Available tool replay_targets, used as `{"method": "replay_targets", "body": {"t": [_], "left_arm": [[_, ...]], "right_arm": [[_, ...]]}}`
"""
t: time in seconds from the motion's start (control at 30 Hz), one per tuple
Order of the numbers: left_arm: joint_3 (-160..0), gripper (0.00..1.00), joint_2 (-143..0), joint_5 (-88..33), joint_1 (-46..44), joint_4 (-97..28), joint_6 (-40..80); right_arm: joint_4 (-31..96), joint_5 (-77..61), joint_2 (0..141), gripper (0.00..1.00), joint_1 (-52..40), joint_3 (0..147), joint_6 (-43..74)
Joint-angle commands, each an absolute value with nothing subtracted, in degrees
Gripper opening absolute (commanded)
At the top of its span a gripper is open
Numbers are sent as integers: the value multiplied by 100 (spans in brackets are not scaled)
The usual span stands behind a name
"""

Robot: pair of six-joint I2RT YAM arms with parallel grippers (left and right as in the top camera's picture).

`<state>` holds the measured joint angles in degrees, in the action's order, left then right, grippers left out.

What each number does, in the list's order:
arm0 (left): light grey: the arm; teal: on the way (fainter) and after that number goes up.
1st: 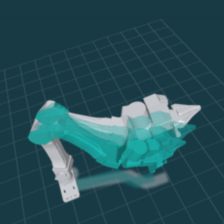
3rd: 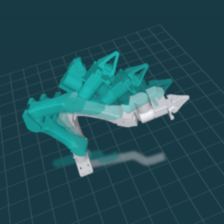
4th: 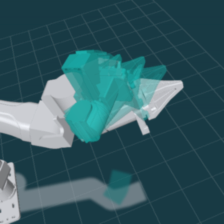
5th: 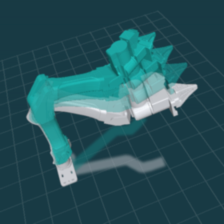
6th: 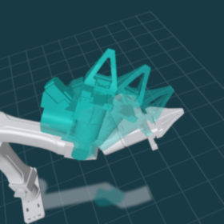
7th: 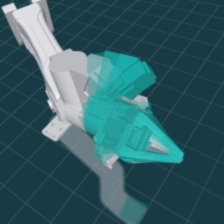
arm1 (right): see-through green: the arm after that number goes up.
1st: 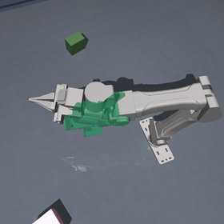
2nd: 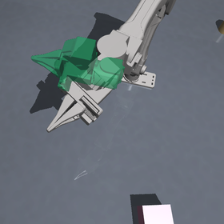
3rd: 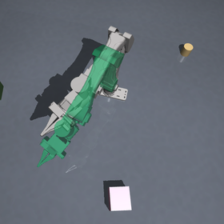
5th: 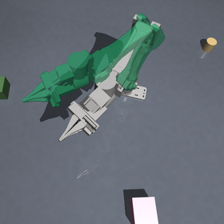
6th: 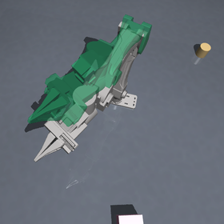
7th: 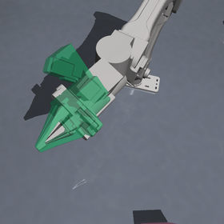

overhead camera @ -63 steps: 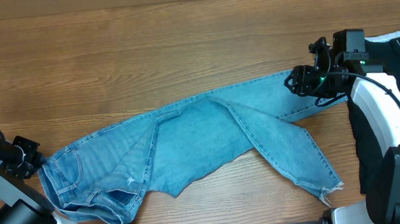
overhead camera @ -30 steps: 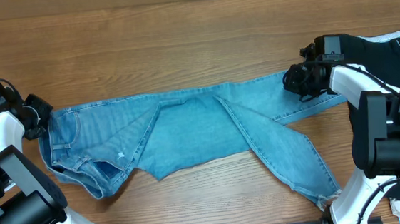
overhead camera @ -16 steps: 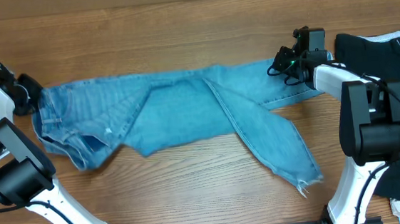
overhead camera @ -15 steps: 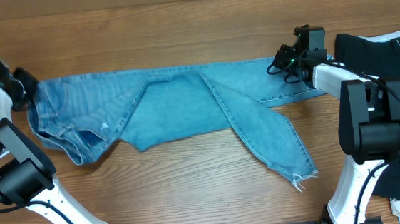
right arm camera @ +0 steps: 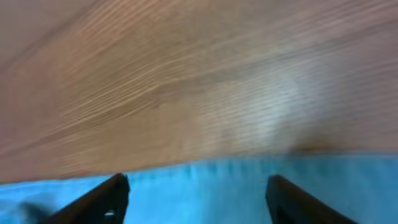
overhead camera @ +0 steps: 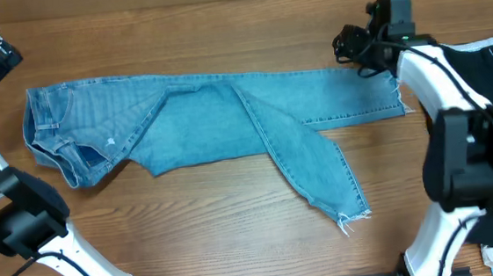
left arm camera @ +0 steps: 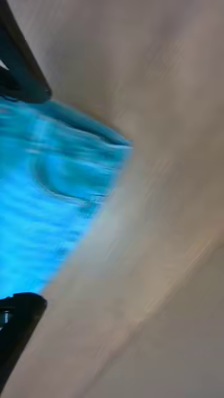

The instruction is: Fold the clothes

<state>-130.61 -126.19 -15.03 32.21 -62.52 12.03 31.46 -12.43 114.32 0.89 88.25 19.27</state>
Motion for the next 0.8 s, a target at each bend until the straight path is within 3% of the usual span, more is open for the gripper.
{"method": "replay_targets", "body": {"t": [0.0, 0.17, 0.4, 0.5, 0.6, 0.77], "left_arm": [[-13216, 98, -11902, -1109, 3212, -7181, 1684], [-13216, 99, -10429, -991, 3146, -8680, 1651], [-12296, 100, -8801, -1037, 2237, -9679, 1546], [-10486, 100, -7861, -255, 1968, -9196, 1809], [-8965, 100, -7476, -307, 1988, -8147, 1824], [-7658, 100, -8134, -646, 1990, -6987, 1472]], "right_arm": [[3955, -913, 10460, 86, 252, 9050, 1798], [5841, -858, 9708, 98, 314, 9045, 1802], [7441, -652, 9496, 100, 169, 9028, 1800], [7902, -497, 9133, 100, -193, 8726, 1800], [7887, -497, 8799, 99, -794, 7907, 1802], [7260, -609, 8748, 73, -1511, 6274, 1793]]}}
